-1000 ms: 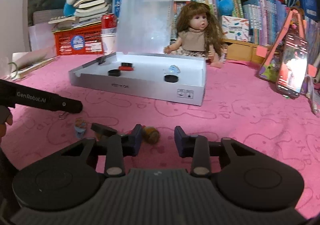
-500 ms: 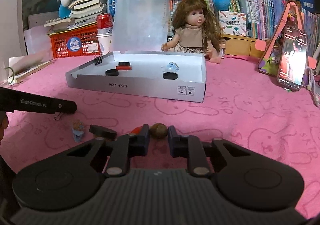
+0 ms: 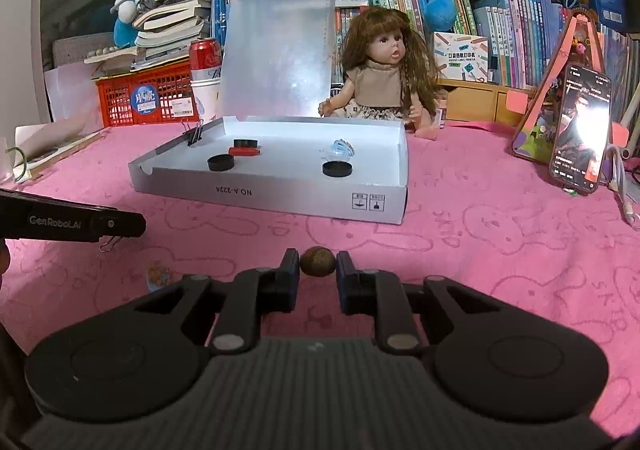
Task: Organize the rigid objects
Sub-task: 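Carry the binder clip and brown ball into the white box and open both grippers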
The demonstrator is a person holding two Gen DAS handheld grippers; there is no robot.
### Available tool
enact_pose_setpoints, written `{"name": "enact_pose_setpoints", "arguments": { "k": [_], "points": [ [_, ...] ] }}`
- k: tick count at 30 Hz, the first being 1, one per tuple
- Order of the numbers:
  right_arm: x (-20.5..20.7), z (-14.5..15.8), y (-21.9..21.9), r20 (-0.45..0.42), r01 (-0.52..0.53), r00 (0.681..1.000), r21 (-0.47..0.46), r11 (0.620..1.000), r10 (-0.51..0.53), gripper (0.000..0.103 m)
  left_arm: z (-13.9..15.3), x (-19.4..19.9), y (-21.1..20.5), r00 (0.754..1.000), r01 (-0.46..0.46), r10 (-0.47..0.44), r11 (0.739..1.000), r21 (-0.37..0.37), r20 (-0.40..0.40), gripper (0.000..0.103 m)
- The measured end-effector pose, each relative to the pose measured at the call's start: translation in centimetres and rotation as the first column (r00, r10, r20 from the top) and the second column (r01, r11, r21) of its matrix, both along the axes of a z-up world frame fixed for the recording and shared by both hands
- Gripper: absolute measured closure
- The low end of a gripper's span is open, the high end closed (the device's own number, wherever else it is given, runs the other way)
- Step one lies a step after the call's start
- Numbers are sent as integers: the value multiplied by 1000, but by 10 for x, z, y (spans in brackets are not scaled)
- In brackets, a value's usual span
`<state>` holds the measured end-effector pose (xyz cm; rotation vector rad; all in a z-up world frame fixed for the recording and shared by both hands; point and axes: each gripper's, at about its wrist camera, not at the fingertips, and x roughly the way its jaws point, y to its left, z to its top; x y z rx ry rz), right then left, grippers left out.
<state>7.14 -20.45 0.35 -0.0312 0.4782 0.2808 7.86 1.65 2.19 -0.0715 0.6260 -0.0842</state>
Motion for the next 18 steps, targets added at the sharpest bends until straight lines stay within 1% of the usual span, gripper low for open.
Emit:
{"name": "enact_pose_setpoints", "arguments": {
  "k": [14,18],
  "points": [
    [17,17,-6,11,30,999,51,998,-30,79,24,13,-2,999,12,-11,1000,-12,48,72],
    [25,23,-5,20,31,999,60,998,-32,79,30,21,-1,999,17,-16,999,-31,49,72]
  ]
}}
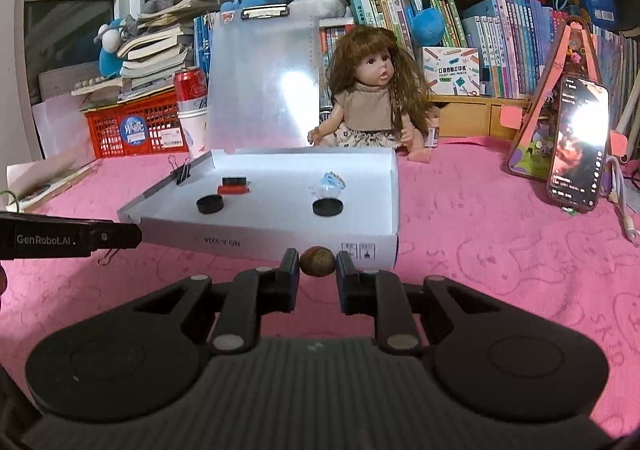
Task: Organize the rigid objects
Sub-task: 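Carry the binder clip and brown ball into the white box and open both grippers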
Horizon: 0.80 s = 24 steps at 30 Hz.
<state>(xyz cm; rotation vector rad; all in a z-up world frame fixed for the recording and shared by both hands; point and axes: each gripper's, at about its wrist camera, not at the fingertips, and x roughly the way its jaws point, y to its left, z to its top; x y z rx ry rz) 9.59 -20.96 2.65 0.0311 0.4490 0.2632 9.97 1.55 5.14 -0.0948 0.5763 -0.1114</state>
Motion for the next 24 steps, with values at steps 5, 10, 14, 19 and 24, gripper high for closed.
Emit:
{"name": "enact_pose_setpoints", "arguments": {
  "k": [5,10,14,19,24],
  "points": [
    [12,7,2,-2,2,1000,23,1000,-2,79,8,13,3,1000,5,-5,1000,-28,1,72],
    [25,9,5,-15,3,1000,41,999,-2,79,11,30,6,1000,-2,1,998,-60,-16,72],
    [37,12,9,-22,-1,1000,40,999,2,79,12,43,6,1000,-1,0,998,-69,-20,72],
    [59,18,6,-62,2,998,71,997,3,79,16,66,8,998,12,-18,995,-101,-59,72],
    [81,18,5,-108,17,994,92,996,-7,79,11,89,10,994,8,-21,992,-122,-106,72]
  ]
}}
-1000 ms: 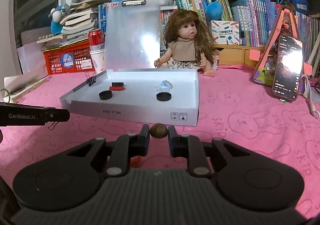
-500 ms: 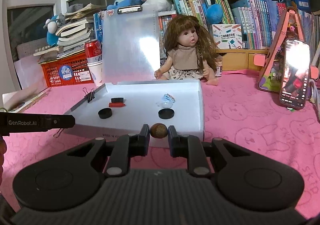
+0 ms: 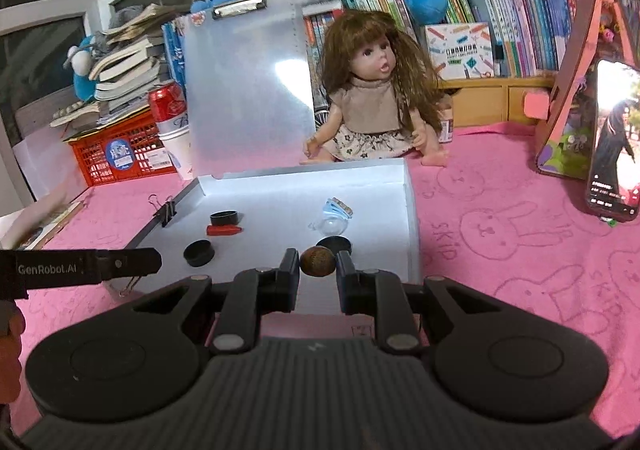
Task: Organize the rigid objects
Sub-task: 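Carry the binder clip and brown ball into the white box and open both grippers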
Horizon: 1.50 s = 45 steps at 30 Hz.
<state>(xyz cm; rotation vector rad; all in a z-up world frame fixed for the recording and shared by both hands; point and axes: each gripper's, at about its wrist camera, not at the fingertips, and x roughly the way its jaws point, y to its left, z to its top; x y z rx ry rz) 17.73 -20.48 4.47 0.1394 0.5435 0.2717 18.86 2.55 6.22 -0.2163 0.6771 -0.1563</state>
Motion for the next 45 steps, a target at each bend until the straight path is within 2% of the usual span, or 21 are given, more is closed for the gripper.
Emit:
{"name": "enact_pose_setpoints", "arguments": {
  "k": [6,12,17,27,40,43,45],
  "points": [
    [27,-9,0,-87,-3,996,35,999,6,79,-16,22,0,998,2,-2,1000,-10,-69,72],
    [49,-17,4,-148,2,989,55,998,7,79,-23,39,0,996,-2,2,1000,3,-85,72],
    [59,-24,9,-175,0,985,27,1000,5,79,-30,49,-4,995,-1,3,1000,20,-96,72],
    [69,-33,11,-193,3,981,-5,1000,-4,79,-44,59,-11,995,2,5,997,75,-96,72],
    [78,-34,18,-173,-4,985,-55,999,-6,79,-49,75,-19,998,-23,31,987,156,-52,72],
    [78,-34,18,-171,-6,985,-55,998,-3,75,-49,74,-20,998,-24,32,986,163,-49,72],
    [76,-34,18,-169,-3,986,-52,999,-6,66,-48,72,-19,998,-27,35,986,164,-50,71]
  ]
}}
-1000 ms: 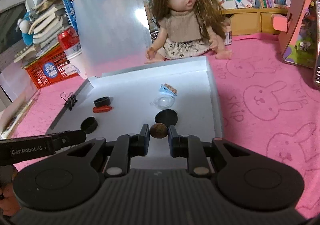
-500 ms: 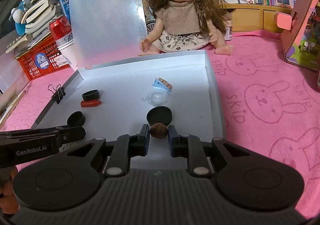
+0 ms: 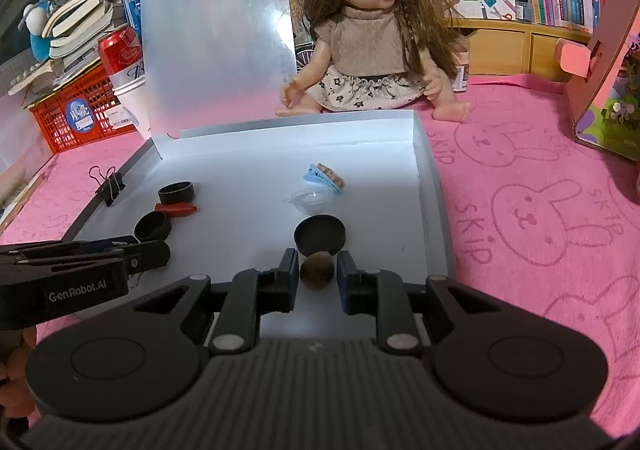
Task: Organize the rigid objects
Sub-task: 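Carry the binder clip and brown ball into the white box and open both grippers, then withdraw both grippers from the box toward the remaining items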
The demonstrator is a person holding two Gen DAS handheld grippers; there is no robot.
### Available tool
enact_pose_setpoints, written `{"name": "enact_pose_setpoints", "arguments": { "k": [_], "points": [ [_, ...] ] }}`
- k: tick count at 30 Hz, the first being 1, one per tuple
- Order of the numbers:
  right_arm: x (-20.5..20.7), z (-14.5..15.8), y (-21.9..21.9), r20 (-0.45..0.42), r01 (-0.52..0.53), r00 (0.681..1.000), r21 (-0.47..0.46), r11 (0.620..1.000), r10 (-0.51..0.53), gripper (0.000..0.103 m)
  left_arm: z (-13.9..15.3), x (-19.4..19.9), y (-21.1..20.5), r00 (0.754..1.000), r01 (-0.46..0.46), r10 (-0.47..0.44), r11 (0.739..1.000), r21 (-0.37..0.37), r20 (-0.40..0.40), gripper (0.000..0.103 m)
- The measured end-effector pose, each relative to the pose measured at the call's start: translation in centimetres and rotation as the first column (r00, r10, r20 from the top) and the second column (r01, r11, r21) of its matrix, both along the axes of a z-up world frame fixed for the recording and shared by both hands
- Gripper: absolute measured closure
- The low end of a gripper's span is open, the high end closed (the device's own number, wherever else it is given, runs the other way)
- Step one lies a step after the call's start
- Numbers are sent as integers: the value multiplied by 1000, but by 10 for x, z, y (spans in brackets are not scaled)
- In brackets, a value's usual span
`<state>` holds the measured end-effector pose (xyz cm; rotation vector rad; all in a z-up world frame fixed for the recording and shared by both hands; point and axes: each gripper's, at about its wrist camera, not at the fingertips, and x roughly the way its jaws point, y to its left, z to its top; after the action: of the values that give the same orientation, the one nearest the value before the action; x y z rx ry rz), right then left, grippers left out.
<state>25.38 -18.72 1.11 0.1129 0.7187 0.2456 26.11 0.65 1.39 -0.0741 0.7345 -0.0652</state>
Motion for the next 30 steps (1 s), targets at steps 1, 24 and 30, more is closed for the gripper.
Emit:
{"name": "enact_pose_setpoints", "arguments": {
  "k": [1,24,30],
  "points": [
    [0,0,0,0,1,1000,1,1000,-1,56,1,-1,0,1000,-2,2,1000,-1,1,71],
    [-59,29,-7,139,-71,987,-66,995,79,20,38,-72,1,990,64,-66,998,21,122,34],
    [-79,32,-7,167,-92,981,-80,993,104,17,40,-95,-2,987,88,-91,996,22,131,33]
  ]
}}
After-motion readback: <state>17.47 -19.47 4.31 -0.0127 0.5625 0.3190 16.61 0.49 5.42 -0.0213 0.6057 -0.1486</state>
